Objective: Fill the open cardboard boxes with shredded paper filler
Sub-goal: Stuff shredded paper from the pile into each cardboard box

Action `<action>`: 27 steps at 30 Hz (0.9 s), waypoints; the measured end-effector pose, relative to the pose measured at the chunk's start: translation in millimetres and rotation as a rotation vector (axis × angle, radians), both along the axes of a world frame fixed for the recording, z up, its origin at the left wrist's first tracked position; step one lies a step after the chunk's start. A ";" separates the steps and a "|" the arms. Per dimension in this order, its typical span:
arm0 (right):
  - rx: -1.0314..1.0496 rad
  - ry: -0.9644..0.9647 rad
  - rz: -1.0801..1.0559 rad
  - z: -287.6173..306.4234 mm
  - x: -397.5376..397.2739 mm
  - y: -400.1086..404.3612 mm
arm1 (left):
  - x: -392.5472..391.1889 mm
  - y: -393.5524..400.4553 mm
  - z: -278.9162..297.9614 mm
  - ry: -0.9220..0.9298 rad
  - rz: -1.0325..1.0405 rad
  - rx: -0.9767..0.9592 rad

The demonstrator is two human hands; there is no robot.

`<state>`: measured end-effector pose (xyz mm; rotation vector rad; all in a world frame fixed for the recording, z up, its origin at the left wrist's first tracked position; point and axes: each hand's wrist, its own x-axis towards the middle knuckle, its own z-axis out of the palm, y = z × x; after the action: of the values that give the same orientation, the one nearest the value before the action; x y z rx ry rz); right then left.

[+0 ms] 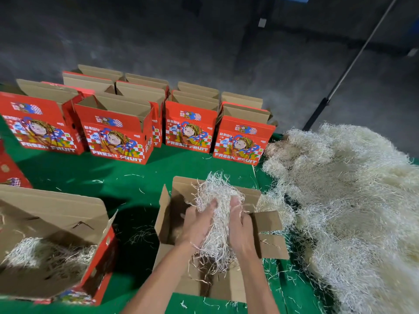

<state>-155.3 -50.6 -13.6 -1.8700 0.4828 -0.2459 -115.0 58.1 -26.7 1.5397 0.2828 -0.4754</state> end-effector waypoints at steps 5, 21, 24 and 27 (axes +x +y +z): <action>0.070 0.013 -0.208 -9.9 2.7 -33.9 | 22.3 34.8 -6.1 -0.035 0.246 -0.190; 0.055 -0.154 0.008 -11.5 1.5 17.3 | -9.9 -13.7 7.4 0.033 0.074 -0.091; 0.133 -0.103 -0.081 -12.8 3.3 -1.8 | 5.0 5.8 7.3 0.074 0.233 -0.134; 0.213 -0.041 -0.240 -16.7 4.9 -18.5 | 20.0 22.2 -0.3 0.098 0.305 -0.191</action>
<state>-150.4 -69.2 -30.3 -1.5970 0.6796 -0.3774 -95.0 80.3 -27.0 1.2629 0.5246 -0.3267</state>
